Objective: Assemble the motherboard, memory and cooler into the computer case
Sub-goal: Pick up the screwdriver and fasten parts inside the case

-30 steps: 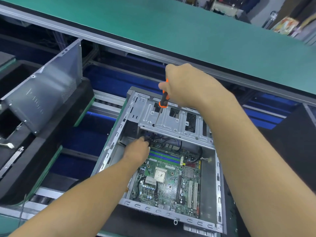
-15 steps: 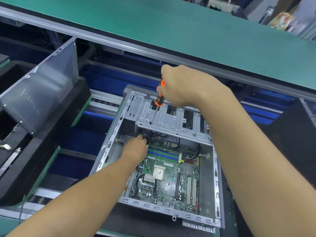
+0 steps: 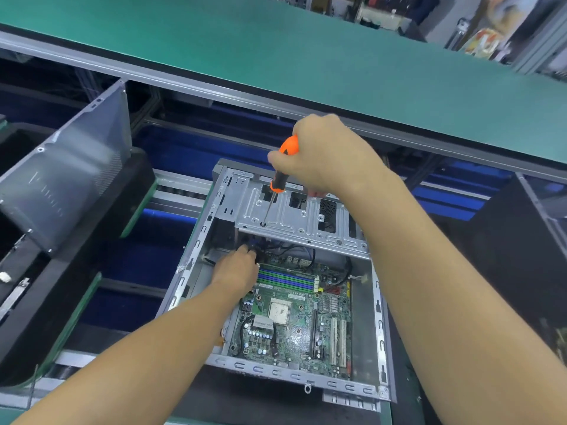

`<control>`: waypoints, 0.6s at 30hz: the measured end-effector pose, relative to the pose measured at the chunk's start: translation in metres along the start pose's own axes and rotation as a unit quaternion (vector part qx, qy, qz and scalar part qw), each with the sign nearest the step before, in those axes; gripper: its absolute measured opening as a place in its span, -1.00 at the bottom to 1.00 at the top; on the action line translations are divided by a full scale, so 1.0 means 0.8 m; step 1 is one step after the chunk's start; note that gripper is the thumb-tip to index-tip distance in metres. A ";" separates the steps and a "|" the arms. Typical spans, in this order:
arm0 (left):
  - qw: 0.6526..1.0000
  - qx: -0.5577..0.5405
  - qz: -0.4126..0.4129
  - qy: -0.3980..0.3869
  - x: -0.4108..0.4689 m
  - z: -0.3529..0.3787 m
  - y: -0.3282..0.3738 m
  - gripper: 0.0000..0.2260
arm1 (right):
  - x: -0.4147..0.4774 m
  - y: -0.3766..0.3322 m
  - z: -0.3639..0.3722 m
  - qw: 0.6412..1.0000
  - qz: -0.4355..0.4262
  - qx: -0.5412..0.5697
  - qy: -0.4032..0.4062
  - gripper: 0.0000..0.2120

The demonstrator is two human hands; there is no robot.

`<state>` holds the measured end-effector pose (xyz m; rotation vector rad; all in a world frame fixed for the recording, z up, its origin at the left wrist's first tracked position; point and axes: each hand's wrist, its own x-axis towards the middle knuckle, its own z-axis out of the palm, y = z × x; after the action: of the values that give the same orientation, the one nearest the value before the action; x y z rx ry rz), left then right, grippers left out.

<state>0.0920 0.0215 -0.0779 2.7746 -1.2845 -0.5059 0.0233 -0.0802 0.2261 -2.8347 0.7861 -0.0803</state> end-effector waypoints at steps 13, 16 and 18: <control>0.995 -0.100 0.001 0.027 -0.004 -0.009 -0.003 -0.76 | -0.067 0.081 -0.077 0.819 0.040 0.391 0.417 -0.68; 0.975 -0.215 -0.032 0.048 -0.012 -0.020 -0.005 -0.79 | -0.064 0.102 -0.058 0.778 0.081 0.464 0.415 -0.73; 0.922 -0.368 -0.111 0.038 -0.015 -0.032 -0.004 -0.79 | -0.061 0.114 -0.040 0.759 0.107 0.509 0.391 -0.76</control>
<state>0.0947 0.0301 -0.0509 2.2573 -0.5753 -0.7050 -0.0675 -0.1372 0.2387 -1.5684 0.8099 -1.2784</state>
